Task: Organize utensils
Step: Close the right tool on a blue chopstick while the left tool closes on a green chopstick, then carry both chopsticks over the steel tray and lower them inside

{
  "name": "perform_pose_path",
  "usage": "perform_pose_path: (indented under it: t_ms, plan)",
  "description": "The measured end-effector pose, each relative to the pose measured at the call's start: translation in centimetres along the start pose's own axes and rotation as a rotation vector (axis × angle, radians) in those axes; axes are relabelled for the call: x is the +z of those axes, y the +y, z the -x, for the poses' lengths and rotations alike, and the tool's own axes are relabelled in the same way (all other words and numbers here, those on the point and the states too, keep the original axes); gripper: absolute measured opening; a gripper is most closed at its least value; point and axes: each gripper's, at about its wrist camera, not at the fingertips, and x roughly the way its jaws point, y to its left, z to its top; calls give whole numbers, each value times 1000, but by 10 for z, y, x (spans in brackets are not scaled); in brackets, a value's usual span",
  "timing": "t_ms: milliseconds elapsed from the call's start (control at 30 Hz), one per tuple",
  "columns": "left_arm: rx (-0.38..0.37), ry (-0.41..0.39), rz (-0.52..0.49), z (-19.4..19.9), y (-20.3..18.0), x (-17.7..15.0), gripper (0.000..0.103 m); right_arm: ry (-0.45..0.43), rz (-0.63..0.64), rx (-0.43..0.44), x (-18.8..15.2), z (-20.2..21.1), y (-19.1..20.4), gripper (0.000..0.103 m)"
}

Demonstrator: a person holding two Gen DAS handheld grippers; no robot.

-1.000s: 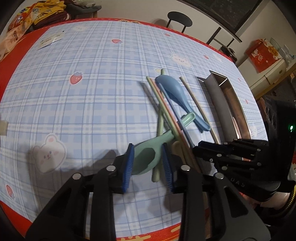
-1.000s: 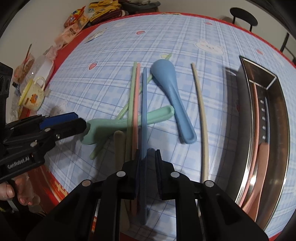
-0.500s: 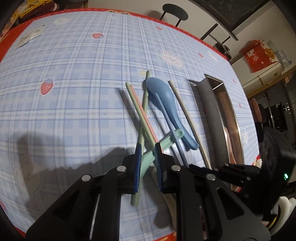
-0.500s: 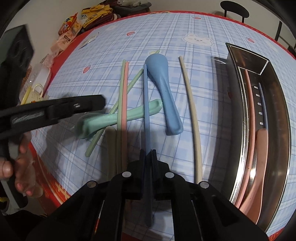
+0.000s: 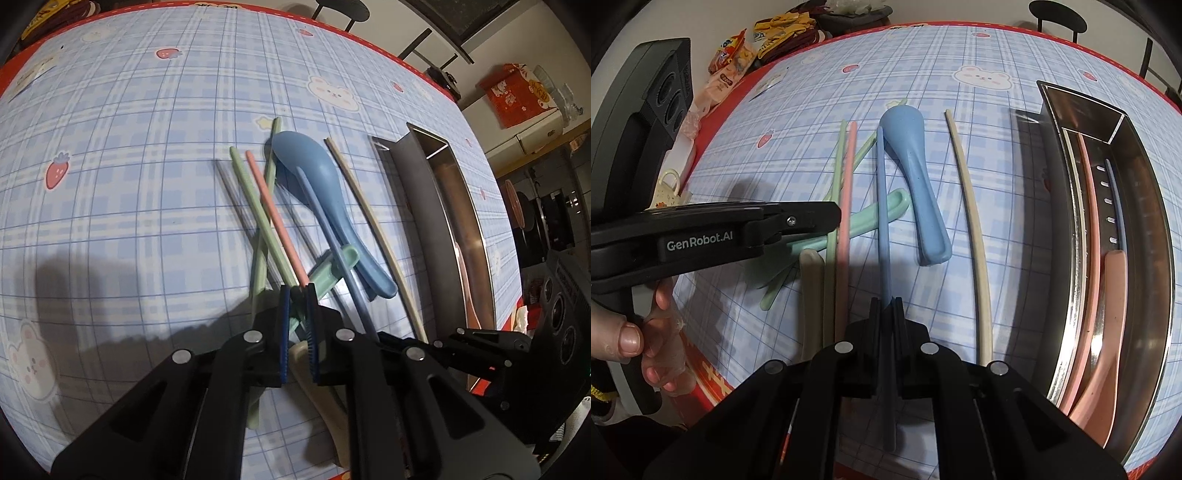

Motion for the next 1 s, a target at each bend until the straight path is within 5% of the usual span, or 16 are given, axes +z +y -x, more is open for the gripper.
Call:
perform_pose_path:
  t_ms: [1000]
  plan:
    - [35, -45, 3, -7, -7, -6, 13, -15, 5, 7, -2, 3, 0, 7]
